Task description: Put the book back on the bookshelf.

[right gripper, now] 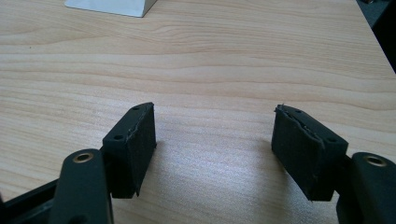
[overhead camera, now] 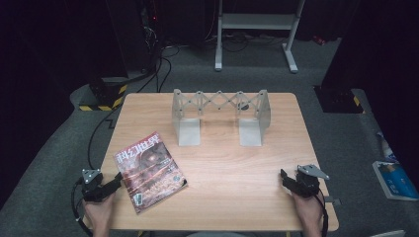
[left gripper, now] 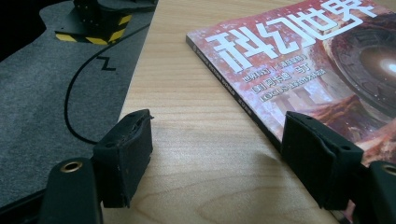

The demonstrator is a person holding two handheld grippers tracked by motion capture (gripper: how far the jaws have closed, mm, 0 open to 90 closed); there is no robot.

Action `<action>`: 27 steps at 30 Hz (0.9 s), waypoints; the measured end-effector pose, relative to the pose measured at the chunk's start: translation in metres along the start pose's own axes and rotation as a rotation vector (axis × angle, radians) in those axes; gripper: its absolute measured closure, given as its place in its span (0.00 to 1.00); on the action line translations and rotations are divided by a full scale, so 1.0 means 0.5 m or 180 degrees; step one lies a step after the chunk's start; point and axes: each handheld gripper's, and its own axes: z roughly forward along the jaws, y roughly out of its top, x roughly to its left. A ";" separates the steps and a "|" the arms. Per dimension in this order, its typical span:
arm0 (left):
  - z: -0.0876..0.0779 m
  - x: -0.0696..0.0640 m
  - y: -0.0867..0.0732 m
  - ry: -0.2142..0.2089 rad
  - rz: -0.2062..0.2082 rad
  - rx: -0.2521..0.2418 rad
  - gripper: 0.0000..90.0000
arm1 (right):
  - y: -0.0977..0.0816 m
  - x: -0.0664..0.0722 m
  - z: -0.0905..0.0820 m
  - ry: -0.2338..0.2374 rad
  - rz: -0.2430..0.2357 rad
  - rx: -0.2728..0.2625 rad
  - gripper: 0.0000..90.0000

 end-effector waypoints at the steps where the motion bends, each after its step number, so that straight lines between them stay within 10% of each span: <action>1: 0.000 0.000 0.000 0.0000 0.0000 0.0000 0.28 | 0.000 0.000 0.000 0.0000 0.0000 0.0000 0.34; 9: -0.002 -0.004 -0.001 0.0044 0.0069 0.0025 0.29 | -0.001 0.001 -0.001 -0.0009 -0.0004 -0.0002 0.34; 27: -0.017 0.015 0.001 -0.0108 -0.0246 -0.0061 0.36 | -0.001 0.002 -0.002 0.0001 -0.0010 -0.0002 0.34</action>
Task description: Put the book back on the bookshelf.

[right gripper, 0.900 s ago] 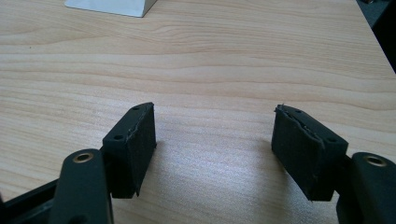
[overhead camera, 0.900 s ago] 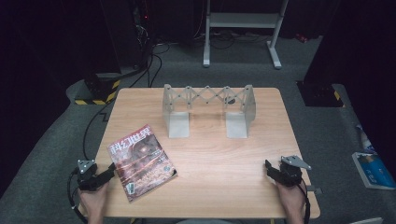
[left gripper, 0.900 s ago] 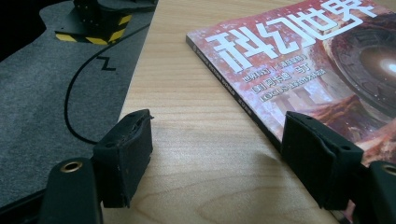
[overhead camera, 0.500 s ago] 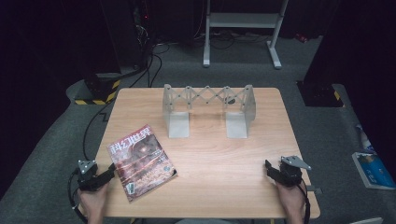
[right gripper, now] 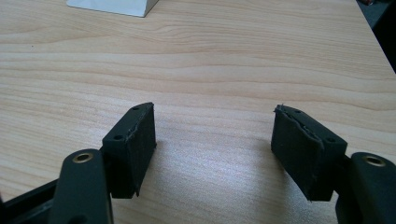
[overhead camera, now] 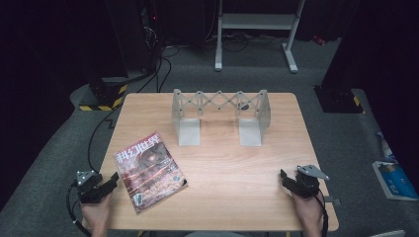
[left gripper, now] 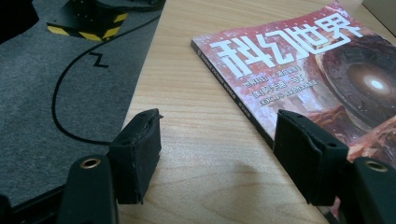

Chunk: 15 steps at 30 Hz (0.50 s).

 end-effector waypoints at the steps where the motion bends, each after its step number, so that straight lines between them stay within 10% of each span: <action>1: 0.000 -0.001 0.000 -0.0003 0.0005 0.0000 0.36 | 0.000 0.000 0.000 0.0000 0.0000 0.0000 0.34; 15: -0.004 -0.023 0.003 -0.0188 0.0119 -0.0143 0.41 | 0.000 0.000 0.000 0.0005 -0.0034 -0.0005 0.34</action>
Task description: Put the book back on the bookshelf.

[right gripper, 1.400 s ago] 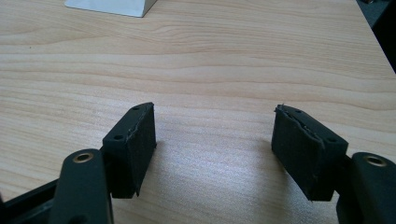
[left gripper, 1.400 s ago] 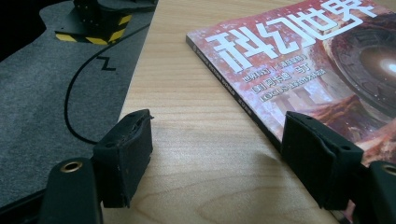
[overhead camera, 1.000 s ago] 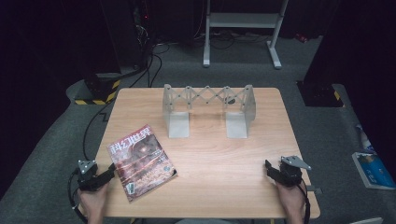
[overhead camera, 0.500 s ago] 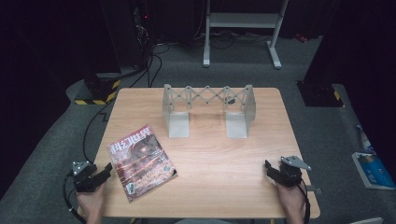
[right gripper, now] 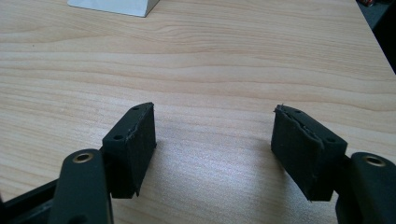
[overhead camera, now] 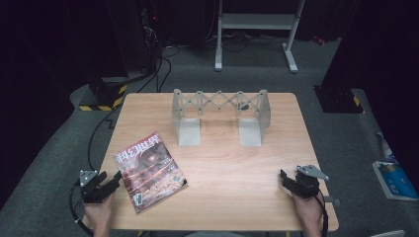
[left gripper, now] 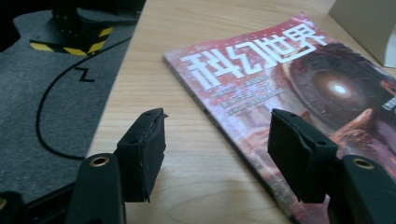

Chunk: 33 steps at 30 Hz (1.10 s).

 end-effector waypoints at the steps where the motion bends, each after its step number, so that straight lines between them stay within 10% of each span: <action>1: 0.002 -0.002 0.002 -0.0022 -0.0019 0.0015 0.39 | 0.000 0.001 0.000 0.0001 0.0017 0.0005 0.34; 33: 0.060 -0.055 0.028 0.0140 0.0053 0.0455 0.29 | -0.001 0.003 -0.001 -0.0008 -0.0043 -0.0020 0.34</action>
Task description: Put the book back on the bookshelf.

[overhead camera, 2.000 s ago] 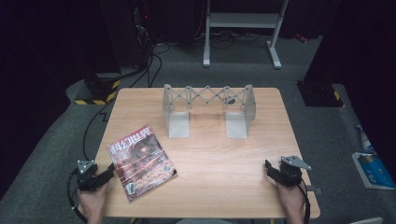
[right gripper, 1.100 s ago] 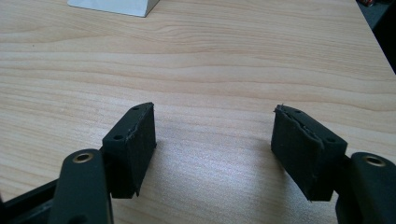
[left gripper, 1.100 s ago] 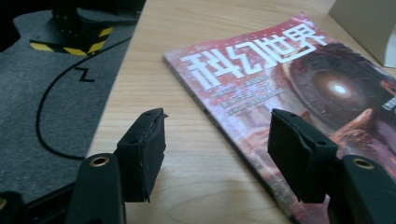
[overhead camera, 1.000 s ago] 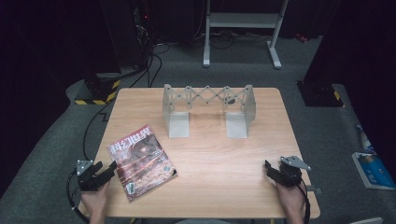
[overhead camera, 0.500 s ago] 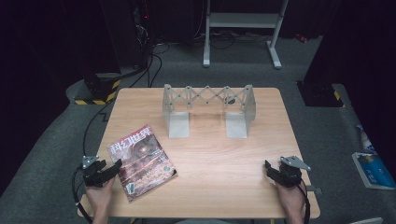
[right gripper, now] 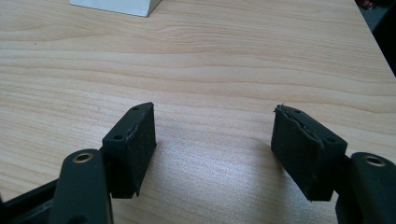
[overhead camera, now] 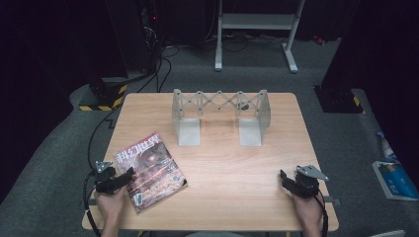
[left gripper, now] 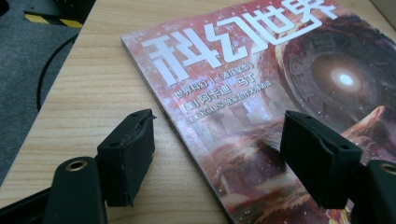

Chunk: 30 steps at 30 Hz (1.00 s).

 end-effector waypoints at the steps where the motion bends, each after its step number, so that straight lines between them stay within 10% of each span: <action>1: 0.001 -0.003 -0.001 0.0020 0.0019 -0.0018 0.29 | 0.000 0.000 0.000 0.0000 0.0000 0.0000 0.34; 30: -0.007 -0.023 -0.014 -0.0079 0.0201 -0.0034 0.34 | -0.001 0.003 -0.001 -0.0022 -0.0046 -0.0019 0.34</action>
